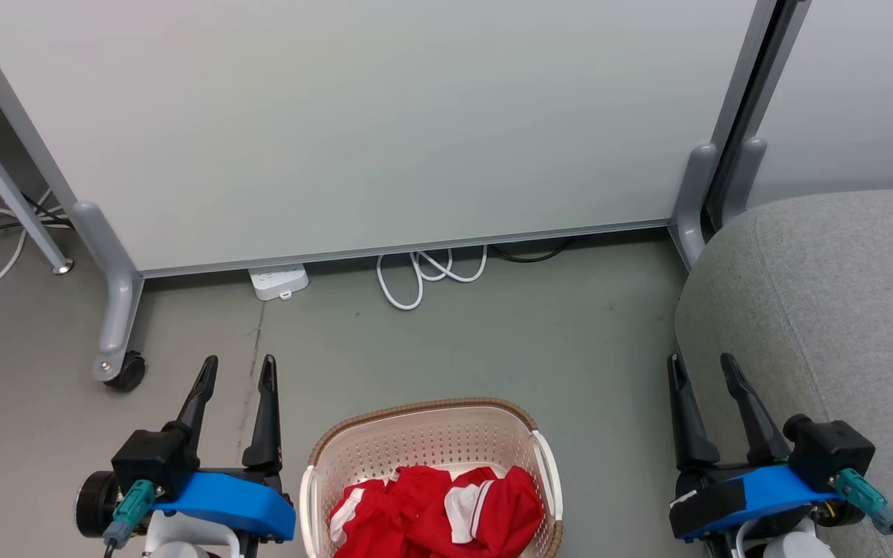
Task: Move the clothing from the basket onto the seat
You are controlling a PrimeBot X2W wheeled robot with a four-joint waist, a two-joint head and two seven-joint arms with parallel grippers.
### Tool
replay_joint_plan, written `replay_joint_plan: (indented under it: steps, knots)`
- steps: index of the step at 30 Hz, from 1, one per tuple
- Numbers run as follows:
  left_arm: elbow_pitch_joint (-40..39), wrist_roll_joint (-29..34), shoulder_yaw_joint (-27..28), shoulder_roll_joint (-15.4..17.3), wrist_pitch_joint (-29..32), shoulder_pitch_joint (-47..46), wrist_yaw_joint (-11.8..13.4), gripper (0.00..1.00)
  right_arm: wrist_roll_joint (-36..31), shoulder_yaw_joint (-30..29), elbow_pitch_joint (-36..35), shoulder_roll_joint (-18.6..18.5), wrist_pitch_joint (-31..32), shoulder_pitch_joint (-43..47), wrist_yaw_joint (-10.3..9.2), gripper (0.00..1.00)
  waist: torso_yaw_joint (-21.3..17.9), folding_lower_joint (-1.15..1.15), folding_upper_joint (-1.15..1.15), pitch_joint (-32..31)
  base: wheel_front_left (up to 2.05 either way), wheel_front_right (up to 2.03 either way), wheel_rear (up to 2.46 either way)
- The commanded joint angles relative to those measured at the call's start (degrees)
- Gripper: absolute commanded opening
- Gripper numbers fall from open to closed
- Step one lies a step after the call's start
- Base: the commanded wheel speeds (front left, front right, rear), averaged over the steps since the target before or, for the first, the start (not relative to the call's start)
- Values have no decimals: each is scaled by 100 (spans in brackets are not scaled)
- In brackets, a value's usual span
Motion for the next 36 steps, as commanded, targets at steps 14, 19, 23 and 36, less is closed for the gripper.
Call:
replay_joint_plan:
  steps: [14,19,23,36]
  knots:
    - [149,489,-29,41,-165,-138,36,100,-578,27,145,-30,-168,-126,11,100,19,0,0,21,0,0,0]
    - [163,428,-30,40,-165,-130,42,100,-543,30,153,-30,-167,-104,7,100,16,0,0,23,0,0,0]
    - [180,398,-39,40,-165,-111,43,100,-518,26,166,-30,-167,-93,7,100,13,0,0,23,0,0,0]
    - [300,347,-70,40,-164,-151,-59,100,-502,36,184,-30,-167,-117,7,100,9,0,0,41,0,0,0]
